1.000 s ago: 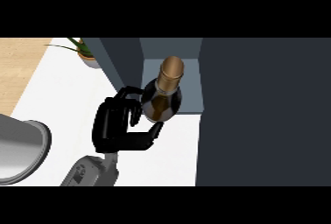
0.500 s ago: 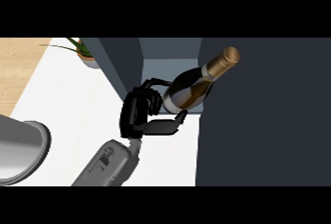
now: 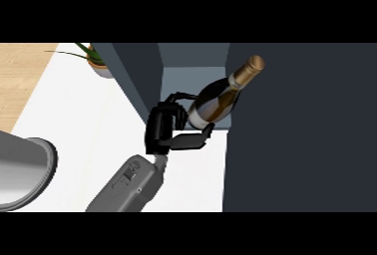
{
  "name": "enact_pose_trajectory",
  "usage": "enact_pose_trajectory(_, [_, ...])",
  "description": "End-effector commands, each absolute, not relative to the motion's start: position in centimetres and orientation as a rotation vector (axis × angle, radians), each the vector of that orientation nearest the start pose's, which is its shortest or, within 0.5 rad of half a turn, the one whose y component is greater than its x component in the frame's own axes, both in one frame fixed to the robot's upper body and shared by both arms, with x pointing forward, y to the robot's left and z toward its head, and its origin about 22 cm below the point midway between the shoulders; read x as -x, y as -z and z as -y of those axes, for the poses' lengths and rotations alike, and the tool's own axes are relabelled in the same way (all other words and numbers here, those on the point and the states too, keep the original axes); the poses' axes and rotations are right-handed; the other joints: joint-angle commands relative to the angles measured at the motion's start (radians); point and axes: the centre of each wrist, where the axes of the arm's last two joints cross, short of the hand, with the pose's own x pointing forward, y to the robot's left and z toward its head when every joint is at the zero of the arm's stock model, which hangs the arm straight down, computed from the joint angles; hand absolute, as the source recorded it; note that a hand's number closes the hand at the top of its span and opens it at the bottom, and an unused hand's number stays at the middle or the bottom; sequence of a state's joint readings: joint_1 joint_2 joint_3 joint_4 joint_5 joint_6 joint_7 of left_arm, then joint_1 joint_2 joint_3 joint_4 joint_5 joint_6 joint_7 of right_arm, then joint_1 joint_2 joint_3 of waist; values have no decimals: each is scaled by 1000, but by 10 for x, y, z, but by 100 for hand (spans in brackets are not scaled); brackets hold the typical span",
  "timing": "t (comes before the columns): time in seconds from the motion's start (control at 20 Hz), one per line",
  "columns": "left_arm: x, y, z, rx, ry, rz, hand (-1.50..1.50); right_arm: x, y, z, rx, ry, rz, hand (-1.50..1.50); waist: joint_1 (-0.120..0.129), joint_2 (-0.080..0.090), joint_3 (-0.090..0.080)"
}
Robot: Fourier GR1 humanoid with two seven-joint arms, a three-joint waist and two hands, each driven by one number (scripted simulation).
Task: Pick up the wine, place it into the cabinet and close the cabinet
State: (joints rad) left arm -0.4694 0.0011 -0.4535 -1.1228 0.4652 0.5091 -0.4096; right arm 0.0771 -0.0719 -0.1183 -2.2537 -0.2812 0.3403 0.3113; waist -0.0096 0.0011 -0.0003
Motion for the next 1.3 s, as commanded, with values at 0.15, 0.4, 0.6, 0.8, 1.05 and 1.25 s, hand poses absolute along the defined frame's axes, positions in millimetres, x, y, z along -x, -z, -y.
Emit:
enact_pose_trajectory(0.15, [-308,36,-94,141,-139,1737,150,-184,-156,266,-257,-243,1907,-150,0,1,0])
enact_pose_trajectory(0.4, [-306,44,-97,154,-141,1720,150,-180,-148,267,-244,-243,1881,-150,4,-1,0])
enact_pose_trajectory(0.6, [-308,55,-97,181,-196,1708,150,-189,-152,274,-242,-239,1889,-150,1,0,0])
enact_pose_trajectory(0.8, [-331,57,-103,244,-269,1678,150,-179,-144,250,-252,-260,1890,-150,-10,4,-1])
enact_pose_trajectory(1.05, [-341,64,-106,231,-237,1693,150,-188,-149,271,-259,-239,1900,-150,-16,5,-1])
enact_pose_trajectory(1.25, [-357,36,-90,260,-238,1677,150,-177,-150,274,-265,-256,1874,-150,-13,2,0])
